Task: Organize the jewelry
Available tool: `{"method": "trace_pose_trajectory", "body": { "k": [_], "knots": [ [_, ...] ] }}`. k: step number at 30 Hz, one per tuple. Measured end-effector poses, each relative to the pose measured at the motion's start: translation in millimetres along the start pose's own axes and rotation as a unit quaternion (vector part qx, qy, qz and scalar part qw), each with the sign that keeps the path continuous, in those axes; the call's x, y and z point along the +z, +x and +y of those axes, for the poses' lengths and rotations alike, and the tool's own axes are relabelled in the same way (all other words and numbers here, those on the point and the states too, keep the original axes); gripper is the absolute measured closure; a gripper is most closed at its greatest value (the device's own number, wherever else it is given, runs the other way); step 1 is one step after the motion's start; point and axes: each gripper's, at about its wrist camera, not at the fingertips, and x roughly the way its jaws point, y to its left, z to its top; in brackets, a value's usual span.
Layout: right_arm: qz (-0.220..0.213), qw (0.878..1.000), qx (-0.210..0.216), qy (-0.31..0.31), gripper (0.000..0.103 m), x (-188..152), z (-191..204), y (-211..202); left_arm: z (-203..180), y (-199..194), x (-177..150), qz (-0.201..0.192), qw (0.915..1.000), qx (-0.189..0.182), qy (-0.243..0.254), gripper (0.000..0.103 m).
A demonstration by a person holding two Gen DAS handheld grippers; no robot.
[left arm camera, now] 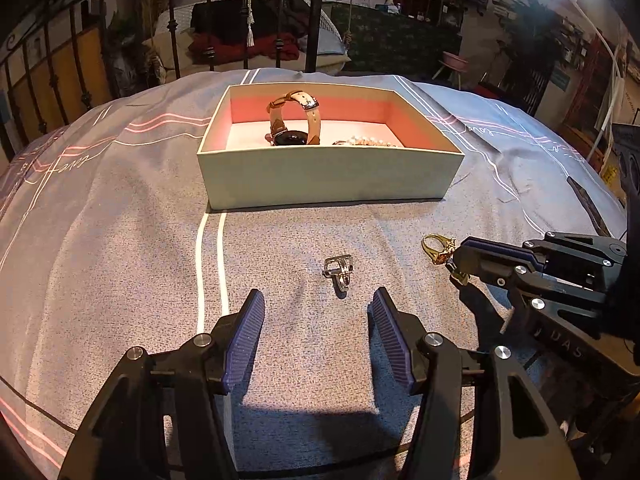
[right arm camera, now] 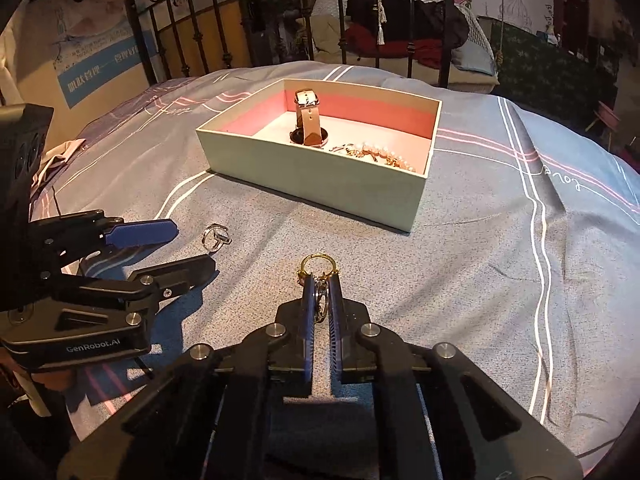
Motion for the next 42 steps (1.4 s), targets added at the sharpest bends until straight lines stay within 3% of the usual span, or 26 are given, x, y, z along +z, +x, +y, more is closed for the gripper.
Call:
{"method": "trace_pose_trajectory", "body": {
  "k": [4, 12, 26, 31, 34, 42],
  "knots": [
    [-0.025, 0.999, -0.002, 0.022, 0.097, -3.8, -8.0, -11.5, -0.6, 0.3, -0.2, 0.0, 1.0, 0.002, 0.001, 0.048],
    [-0.005, 0.998, -0.016, 0.058, 0.097, -8.6, -24.6, -10.1, -0.3, 1.4, 1.5, 0.001, 1.0, 0.005, 0.004, 0.048],
    [0.022, 0.999, -0.015, 0.019, 0.096, -2.4, -8.9, 4.3, -0.7, 0.7, 1.0, 0.001, 1.0, 0.004, 0.005, 0.047],
    [0.032, 0.999, -0.003, -0.01, 0.087, -4.7, 3.9, 6.3, -1.4, 3.4, 5.5, 0.003, 1.0, 0.004, 0.006, 0.047],
    [0.03, 0.999, -0.001, -0.025, 0.076, -7.2, 12.3, 5.6, -2.3, 5.3, 7.7, 0.004, 1.0, 0.004, 0.008, 0.047],
    [0.025, 0.999, -0.015, -0.017, 0.074, -11.0, 9.2, -3.8, -2.9, 8.6, 10.5, 0.007, 0.9998, 0.009, 0.015, 0.048]
  ]
}}
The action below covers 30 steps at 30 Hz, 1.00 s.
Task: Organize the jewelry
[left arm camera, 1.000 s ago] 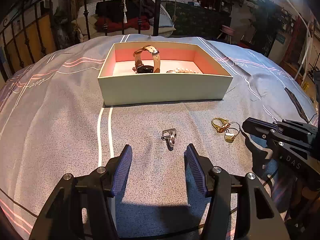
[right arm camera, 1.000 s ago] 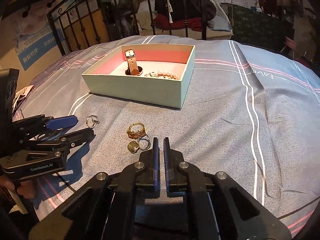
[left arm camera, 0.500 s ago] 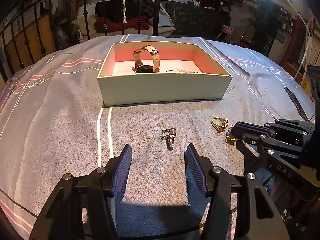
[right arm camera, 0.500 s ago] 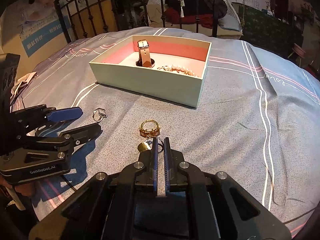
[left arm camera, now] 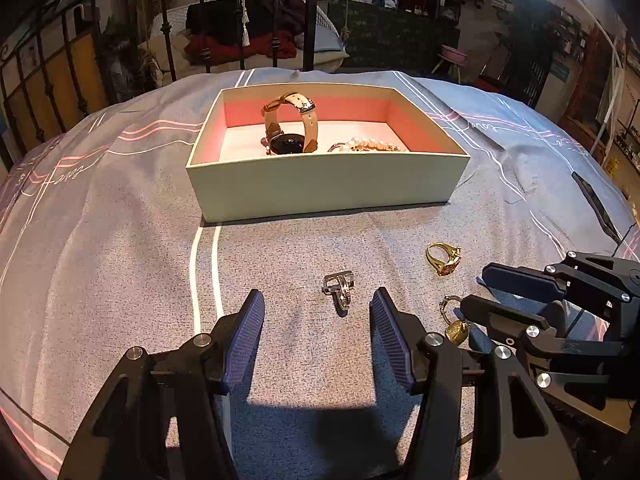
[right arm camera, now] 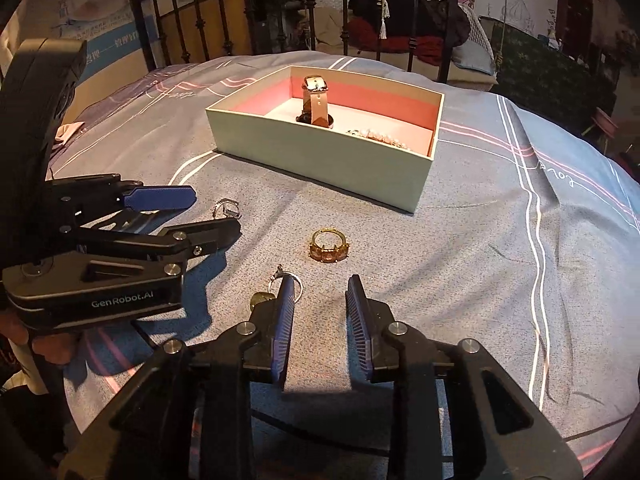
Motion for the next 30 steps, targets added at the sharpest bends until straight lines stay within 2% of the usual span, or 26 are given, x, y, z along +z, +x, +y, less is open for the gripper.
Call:
{"method": "trace_pose_trajectory", "body": {
  "k": [2, 5, 8, 9, 10, 14, 22, 30],
  "knots": [
    [0.0, 1.0, 0.006, 0.005, 0.074, -3.5, -1.6, -1.6, -1.0, 0.9, 0.8, 0.0, 1.0, 0.004, 0.006, 0.05],
    [-0.007, 1.0, 0.017, 0.005, 0.074, -5.8, 1.6, -4.0, -2.8, 1.9, 2.2, -0.001, 0.9999, 0.002, 0.013, 0.06],
    [-0.014, 1.0, 0.022, 0.006, 0.074, -5.2, 6.1, -6.2, -5.2, 1.5, 2.5, -0.003, 0.9997, -0.003, 0.023, 0.079],
    [-0.016, 1.0, 0.025, 0.008, 0.074, -5.5, 7.2, -6.8, -5.4, 1.8, 1.8, -0.002, 0.9997, -0.007, 0.024, 0.091],
    [-0.019, 0.999, 0.026, 0.009, 0.074, -6.2, 8.5, -7.7, -5.0, 2.2, 1.1, -0.001, 0.9997, -0.009, 0.024, 0.095],
    [-0.018, 0.999, 0.034, 0.009, 0.074, -11.5, 13.8, -8.0, -2.0, 1.0, -0.7, -0.005, 0.9998, -0.014, 0.016, 0.099],
    [-0.027, 0.998, 0.05, -0.002, 0.074, -15.4, 23.4, -11.1, 6.6, -15.8, -6.9, -0.032, 0.9986, -0.039, -0.014, 0.099],
    [-0.018, 0.998, 0.066, -0.015, 0.074, -11.2, 30.1, -3.9, 22.3, -31.1, -6.9, -0.047, 0.993, -0.09, -0.06, 0.099]
  ]
}}
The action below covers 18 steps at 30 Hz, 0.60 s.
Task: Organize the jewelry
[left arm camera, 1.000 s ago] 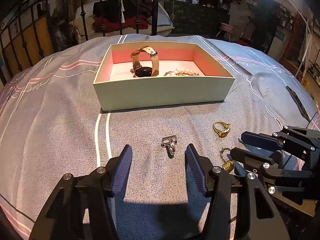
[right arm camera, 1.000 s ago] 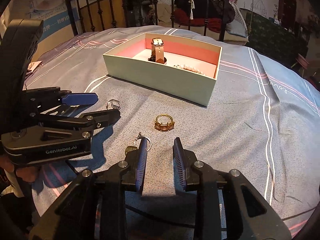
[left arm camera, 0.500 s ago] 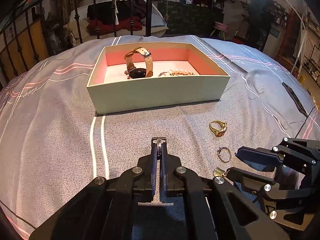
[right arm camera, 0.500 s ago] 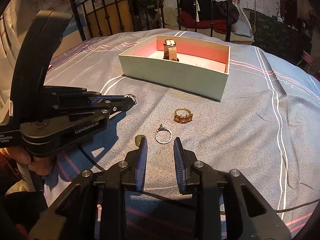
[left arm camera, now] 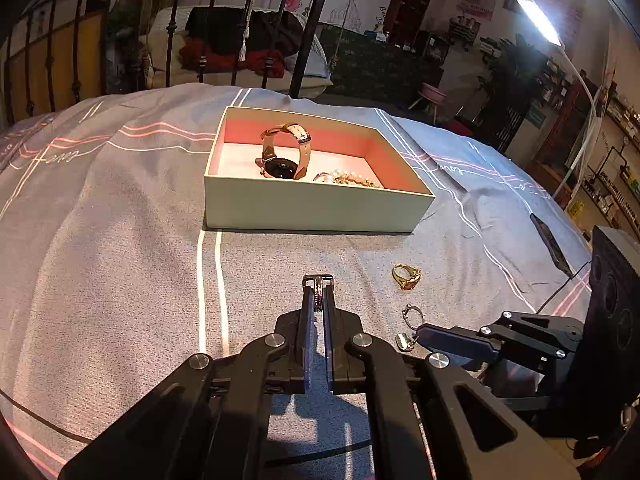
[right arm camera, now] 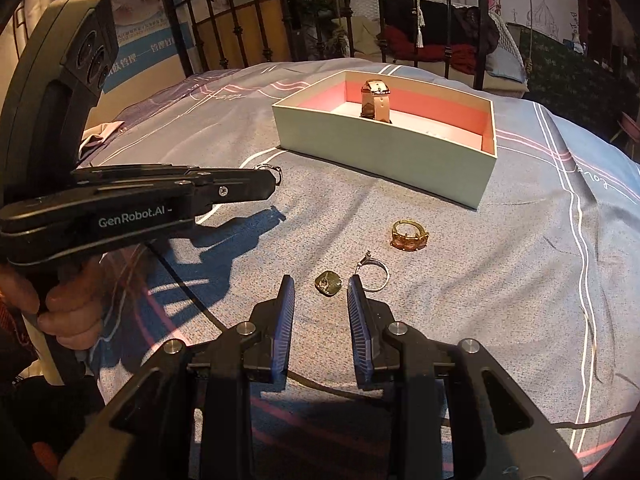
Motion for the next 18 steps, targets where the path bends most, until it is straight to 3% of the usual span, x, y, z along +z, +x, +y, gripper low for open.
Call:
{"method": "trace_pose_trajectory", "body": {
  "k": [4, 6, 14, 18],
  "knots": [
    [0.009, 1.0, -0.001, -0.01, 0.076, 5.2, 1.4, 8.8, 5.4, -1.3, 1.9, 0.004, 0.9995, -0.015, -0.027, 0.099],
    [0.009, 1.0, -0.001, -0.016, 0.091, 5.8, 2.9, 9.1, 7.1, -1.9, 2.4, 0.005, 0.9993, -0.015, -0.033, 0.099],
    [-0.01, 1.0, -0.003, -0.007, 0.091, 4.5, 0.5, -1.3, 7.8, 0.0, 2.7, 0.016, 0.9995, 0.009, -0.026, 0.099],
    [-0.036, 0.999, -0.004, -0.005, 0.091, 20.3, -4.0, -13.7, 3.3, -2.3, 19.7, 0.008, 0.9997, 0.019, -0.009, 0.099]
  ]
}}
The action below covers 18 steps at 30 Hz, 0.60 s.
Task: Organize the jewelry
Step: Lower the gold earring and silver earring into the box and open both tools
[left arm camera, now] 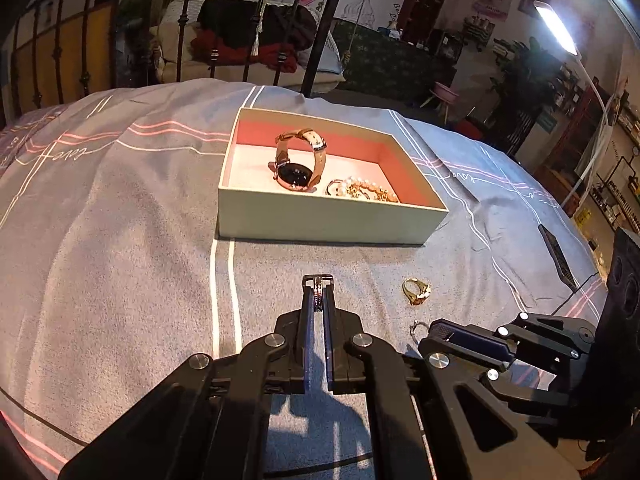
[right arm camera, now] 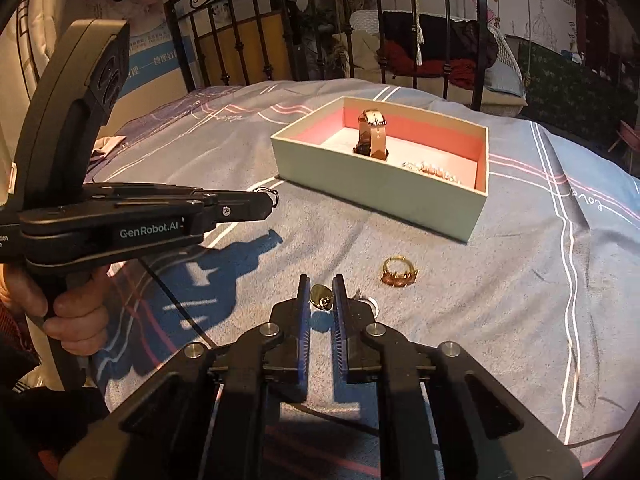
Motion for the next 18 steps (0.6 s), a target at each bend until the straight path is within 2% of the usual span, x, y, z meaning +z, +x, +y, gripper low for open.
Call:
{"method": "trace_pose_trajectory", "body": {
  "k": [8, 12, 18],
  "knots": [
    [-0.049, 0.999, -0.015, -0.006, 0.091, 57.2, -20.1, -7.4, -16.2, -2.7, 58.7, -0.036, 0.9979, 0.021, 0.049, 0.099],
    [-0.052, 0.999, -0.017, 0.002, 0.091, 81.6, -35.2, 5.7, -14.0, 14.6, 77.0, -0.026, 0.9977, 0.033, 0.052, 0.099],
    [-0.05, 0.998, -0.024, 0.01, 0.091, 101.0, -47.8, 20.3, -8.2, 37.9, 83.7, -0.006, 0.998, 0.042, 0.047, 0.099]
  ]
}}
